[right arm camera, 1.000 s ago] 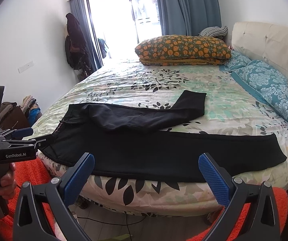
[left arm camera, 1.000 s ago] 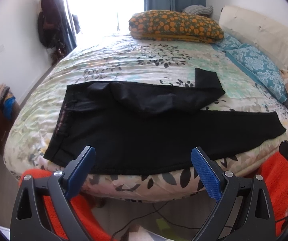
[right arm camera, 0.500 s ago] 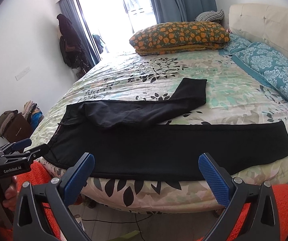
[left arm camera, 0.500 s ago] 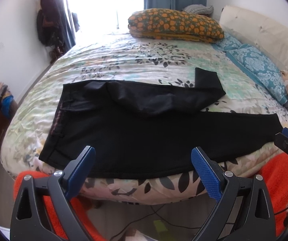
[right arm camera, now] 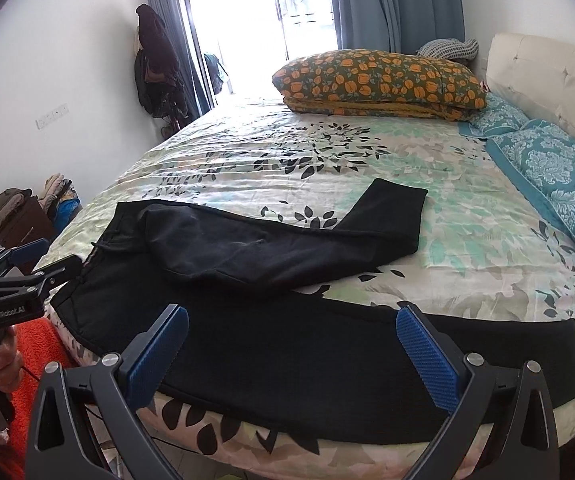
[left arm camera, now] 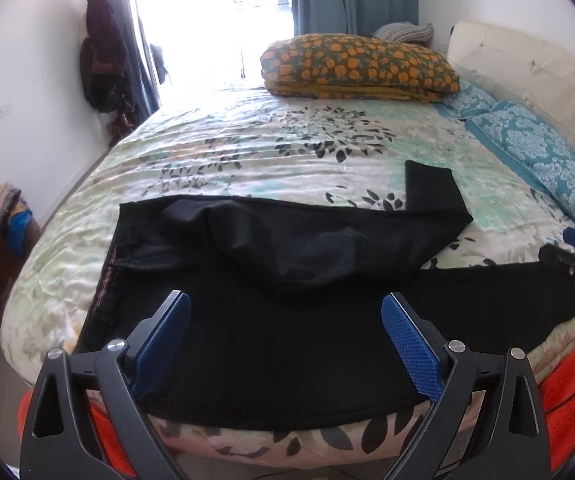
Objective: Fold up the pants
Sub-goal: 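Close the right gripper on the trouser leg cuff, then lift the cuff with the right gripper, carry it over the trousers, release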
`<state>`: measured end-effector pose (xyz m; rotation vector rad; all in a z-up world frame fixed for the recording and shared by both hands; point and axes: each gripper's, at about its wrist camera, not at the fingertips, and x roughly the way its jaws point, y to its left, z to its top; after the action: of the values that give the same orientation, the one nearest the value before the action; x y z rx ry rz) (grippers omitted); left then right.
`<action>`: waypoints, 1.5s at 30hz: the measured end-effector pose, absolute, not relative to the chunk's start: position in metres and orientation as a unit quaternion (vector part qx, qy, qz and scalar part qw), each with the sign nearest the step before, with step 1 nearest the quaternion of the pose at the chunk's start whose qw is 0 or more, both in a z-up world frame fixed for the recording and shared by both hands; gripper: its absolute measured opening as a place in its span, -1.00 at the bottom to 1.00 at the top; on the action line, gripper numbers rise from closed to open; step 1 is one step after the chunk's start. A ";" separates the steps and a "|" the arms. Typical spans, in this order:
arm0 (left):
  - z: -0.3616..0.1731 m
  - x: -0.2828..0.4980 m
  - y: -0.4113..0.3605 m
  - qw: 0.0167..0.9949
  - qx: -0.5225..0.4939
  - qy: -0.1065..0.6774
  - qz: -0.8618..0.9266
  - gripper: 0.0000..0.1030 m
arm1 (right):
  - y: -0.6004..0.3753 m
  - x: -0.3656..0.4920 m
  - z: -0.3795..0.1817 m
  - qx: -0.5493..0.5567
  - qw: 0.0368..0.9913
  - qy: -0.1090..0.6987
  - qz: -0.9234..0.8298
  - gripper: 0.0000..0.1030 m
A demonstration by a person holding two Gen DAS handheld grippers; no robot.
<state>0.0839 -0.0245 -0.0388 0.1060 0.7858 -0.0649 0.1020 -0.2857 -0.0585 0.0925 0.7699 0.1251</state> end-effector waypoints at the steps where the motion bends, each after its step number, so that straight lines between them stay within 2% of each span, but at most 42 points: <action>1: -0.044 0.086 -0.024 0.919 0.053 0.389 -0.030 0.89 | -0.302 0.120 -0.064 0.052 0.922 0.380 0.054 1.00; 6: -0.067 0.095 -0.023 0.906 0.055 0.420 -0.019 0.89 | -0.409 0.236 -0.106 0.132 0.897 0.422 -0.006 1.00; 9: -0.074 0.101 -0.024 0.903 0.059 0.426 -0.012 0.89 | -0.456 0.300 -0.130 0.169 0.884 0.436 -0.019 0.93; 15: -0.083 0.118 -0.025 0.901 0.068 0.429 0.001 0.89 | -0.489 0.396 -0.173 0.217 0.859 0.464 -0.020 0.70; 20: -0.095 0.129 -0.023 0.893 0.068 0.446 0.012 0.89 | -0.492 0.453 -0.202 0.217 0.843 0.492 -0.018 0.60; 24: -0.104 0.133 -0.022 0.884 0.073 0.460 0.018 0.89 | -0.498 0.479 -0.227 0.227 0.825 0.517 -0.027 0.23; 26: -0.106 0.133 -0.023 0.883 0.077 0.464 0.020 0.89 | -0.497 0.481 -0.228 0.222 0.827 0.517 -0.024 -0.28; 27: -0.106 0.133 -0.023 0.882 0.077 0.464 0.020 0.89 | -0.498 0.479 -0.227 0.227 0.825 0.518 -0.021 -0.88; 32: -0.096 0.129 -0.024 0.888 0.077 0.453 0.014 0.89 | -0.509 0.433 -0.183 0.249 0.848 0.467 -0.004 -0.90; 40: -0.072 0.103 -0.021 0.904 0.065 0.423 -0.006 0.89 | -0.546 0.284 -0.094 0.291 0.867 0.403 -0.027 -0.90; 45: -0.060 0.087 -0.018 0.911 0.061 0.408 -0.014 0.89 | -0.557 0.197 -0.060 0.396 0.839 0.373 -0.021 -0.90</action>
<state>0.0868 -0.0178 -0.0601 0.1256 0.8419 -0.0297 0.1968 -0.5570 -0.0604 0.8384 0.7891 -0.0454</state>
